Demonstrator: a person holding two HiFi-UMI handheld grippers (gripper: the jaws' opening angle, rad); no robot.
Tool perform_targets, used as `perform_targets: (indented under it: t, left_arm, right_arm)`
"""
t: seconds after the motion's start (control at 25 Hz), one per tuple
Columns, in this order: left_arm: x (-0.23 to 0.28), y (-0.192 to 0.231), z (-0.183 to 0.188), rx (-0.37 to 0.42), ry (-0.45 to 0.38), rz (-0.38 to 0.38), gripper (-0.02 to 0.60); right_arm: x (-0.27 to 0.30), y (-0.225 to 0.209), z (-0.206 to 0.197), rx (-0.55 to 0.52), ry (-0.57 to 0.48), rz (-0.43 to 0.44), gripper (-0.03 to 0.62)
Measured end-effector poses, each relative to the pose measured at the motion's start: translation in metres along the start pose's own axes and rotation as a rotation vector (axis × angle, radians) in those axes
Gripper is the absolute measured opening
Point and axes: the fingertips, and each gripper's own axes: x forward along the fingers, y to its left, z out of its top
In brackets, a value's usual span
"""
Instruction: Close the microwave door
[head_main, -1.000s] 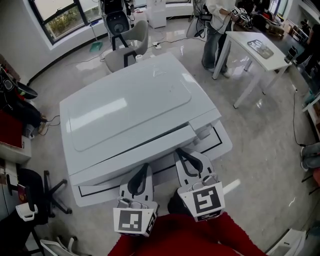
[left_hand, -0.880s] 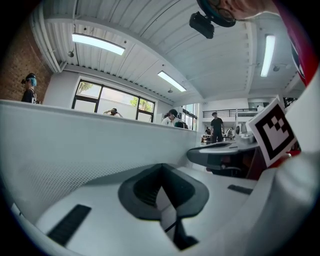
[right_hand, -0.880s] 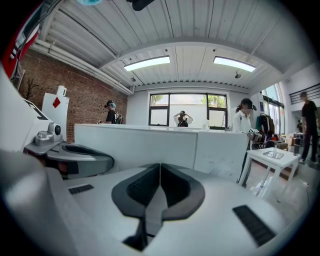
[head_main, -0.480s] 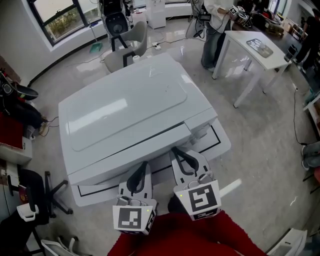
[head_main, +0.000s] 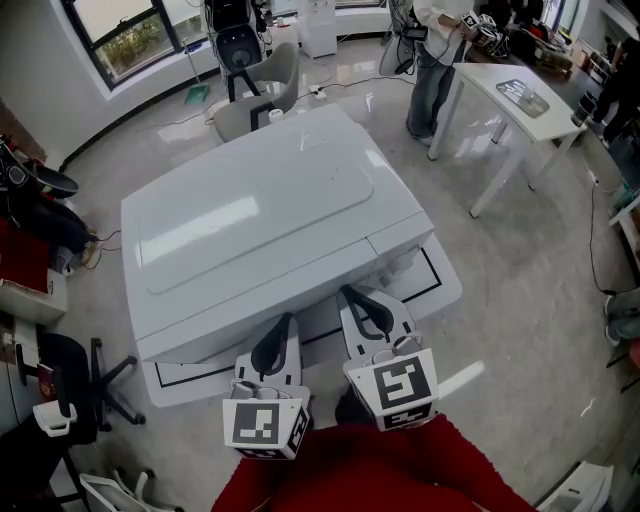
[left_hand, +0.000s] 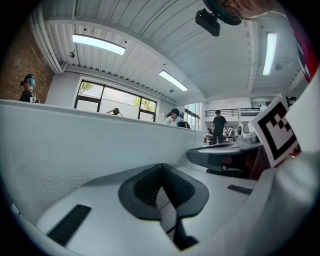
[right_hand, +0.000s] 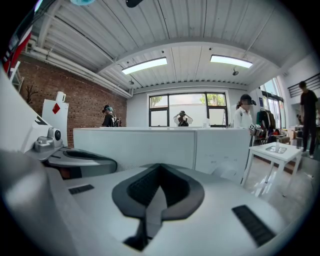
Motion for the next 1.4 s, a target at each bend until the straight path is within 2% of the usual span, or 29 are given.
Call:
perform_targets:
  t: [0.44, 0.72, 0.92, 1.2, 1.4]
  left_arm:
    - [0.004, -0.003, 0.001, -0.009, -0.010, -0.015, 0.009]
    - [-0.002, -0.003, 0.003, -0.027, -0.038, -0.057, 0.009]
    - [-0.011, -0.006, -0.006, -0.022, -0.021, -0.096, 0.009]
    - [-0.022, -0.005, -0.016, -0.025, -0.006, -0.113, 0.009]
    - [-0.030, -0.011, -0.015, -0.008, -0.016, -0.166, 0.009]
  right_arm:
    - [0.002, 0.001, 0.002, 0.002, -0.006, 0.021, 0.015]
    - [-0.014, 0.009, 0.006, 0.065, -0.042, 0.132, 0.015]
    - [-0.031, 0.017, 0.007, 0.090, -0.055, 0.210, 0.015]
    - [-0.049, 0.009, 0.000, 0.141, -0.062, 0.190, 0.015]
    - [-0.057, 0.009, -0.011, 0.156, -0.044, 0.179, 0.015]
